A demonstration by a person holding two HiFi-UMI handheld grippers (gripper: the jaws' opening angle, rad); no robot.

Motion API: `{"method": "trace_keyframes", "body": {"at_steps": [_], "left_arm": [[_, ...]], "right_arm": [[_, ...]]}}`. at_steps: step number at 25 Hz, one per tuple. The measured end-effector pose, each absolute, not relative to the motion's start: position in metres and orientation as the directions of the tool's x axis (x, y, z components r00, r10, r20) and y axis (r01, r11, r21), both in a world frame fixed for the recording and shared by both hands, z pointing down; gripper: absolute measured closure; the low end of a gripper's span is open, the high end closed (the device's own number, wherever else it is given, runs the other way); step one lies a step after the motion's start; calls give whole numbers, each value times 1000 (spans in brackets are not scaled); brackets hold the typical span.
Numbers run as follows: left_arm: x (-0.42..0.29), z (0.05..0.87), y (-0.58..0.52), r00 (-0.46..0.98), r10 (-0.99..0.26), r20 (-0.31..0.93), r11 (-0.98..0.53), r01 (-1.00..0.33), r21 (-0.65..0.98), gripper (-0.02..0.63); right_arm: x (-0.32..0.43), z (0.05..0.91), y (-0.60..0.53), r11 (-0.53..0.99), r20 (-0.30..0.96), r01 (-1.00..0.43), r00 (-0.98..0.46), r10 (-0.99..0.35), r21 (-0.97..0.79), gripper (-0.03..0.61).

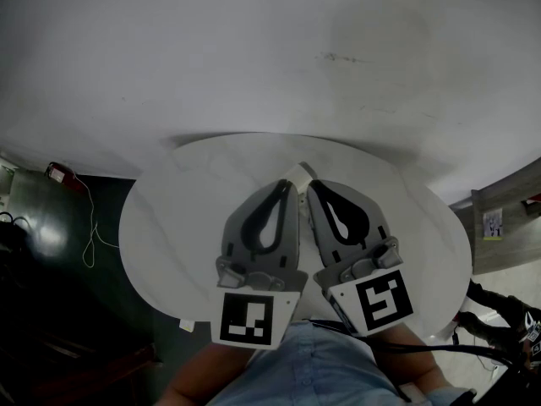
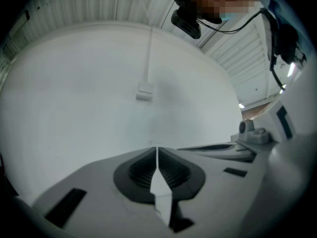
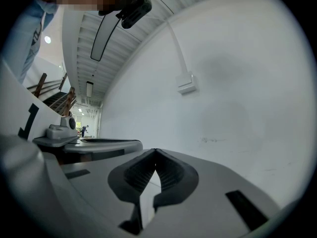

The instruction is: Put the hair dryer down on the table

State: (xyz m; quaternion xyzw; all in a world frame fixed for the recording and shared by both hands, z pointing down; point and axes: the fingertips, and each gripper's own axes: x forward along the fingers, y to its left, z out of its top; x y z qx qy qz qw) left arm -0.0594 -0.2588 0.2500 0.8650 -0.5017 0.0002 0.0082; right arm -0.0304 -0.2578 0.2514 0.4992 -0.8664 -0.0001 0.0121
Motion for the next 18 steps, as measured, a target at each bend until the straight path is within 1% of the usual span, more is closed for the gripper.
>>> {"method": "trace_keyframes", "body": {"at_steps": [18], "left_arm": [[-59, 251, -258, 500, -866, 14, -500, -866, 12, 597]], "right_arm": [[-29, 252, -258, 494, 21, -869, -494, -869, 17, 568]]}}
